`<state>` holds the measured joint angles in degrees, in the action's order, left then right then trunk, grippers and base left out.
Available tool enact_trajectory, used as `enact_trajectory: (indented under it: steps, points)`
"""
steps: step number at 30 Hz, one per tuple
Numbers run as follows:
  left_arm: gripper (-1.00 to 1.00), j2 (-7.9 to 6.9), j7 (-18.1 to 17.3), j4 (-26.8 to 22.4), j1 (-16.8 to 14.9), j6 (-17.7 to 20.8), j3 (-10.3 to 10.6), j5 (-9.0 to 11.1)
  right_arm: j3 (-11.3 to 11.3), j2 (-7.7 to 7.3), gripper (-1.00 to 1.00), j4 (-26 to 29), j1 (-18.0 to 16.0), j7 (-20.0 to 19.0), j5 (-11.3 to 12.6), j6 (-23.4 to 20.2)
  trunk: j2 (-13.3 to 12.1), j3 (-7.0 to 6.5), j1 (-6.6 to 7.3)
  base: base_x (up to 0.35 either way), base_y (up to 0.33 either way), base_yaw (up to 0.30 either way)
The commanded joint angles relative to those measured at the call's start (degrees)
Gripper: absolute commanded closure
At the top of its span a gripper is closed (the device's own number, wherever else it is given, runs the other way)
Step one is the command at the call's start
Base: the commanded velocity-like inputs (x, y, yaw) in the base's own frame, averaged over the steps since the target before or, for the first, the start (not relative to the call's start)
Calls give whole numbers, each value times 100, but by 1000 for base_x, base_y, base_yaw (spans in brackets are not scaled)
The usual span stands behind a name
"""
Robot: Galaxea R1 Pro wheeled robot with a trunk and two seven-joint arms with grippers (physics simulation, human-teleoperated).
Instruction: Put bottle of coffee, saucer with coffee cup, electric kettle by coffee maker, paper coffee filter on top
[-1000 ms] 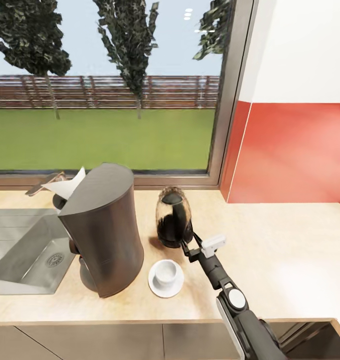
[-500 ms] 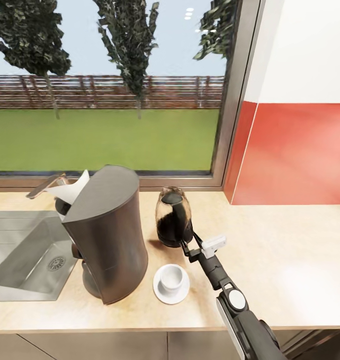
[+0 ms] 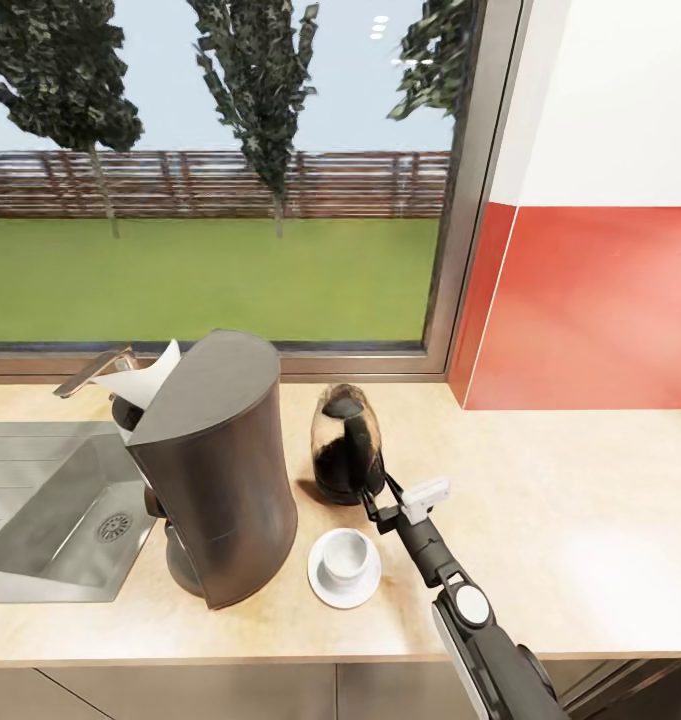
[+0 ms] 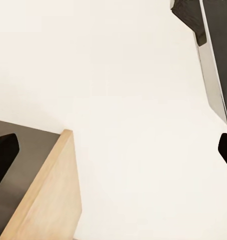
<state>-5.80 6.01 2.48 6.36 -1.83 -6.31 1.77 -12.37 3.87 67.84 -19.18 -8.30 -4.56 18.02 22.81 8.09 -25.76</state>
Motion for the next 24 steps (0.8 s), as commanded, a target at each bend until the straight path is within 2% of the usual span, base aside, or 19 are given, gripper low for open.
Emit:
enact_trajectory:
  steps: [1, 7, 8, 24]
  points:
    - [-100, -3, 5, 7, -3, -19, -37, 20, 8, 6, 100, 2, -5, -5, -36, 18, 11, 9, -3, 0, 0, 0]
    - [-100, -3, 6, 4, -3, -19, -40, 22, 12, 3, 100, 2, -2, -5, -36, 18, 11, 9, -3, 0, 66, 0]
    - [-100, -2, 9, 5, -3, -19, -38, 22, 12, 3, -100, 2, -1, -5, -36, 18, 11, 9, -3, 0, 14, 0]
    - [-100, -11, 14, -1, -3, -23, -57, 26, 16, -1, -100, 11, -5, -5, -45, 18, 11, 9, -3, -25, 0, 0]
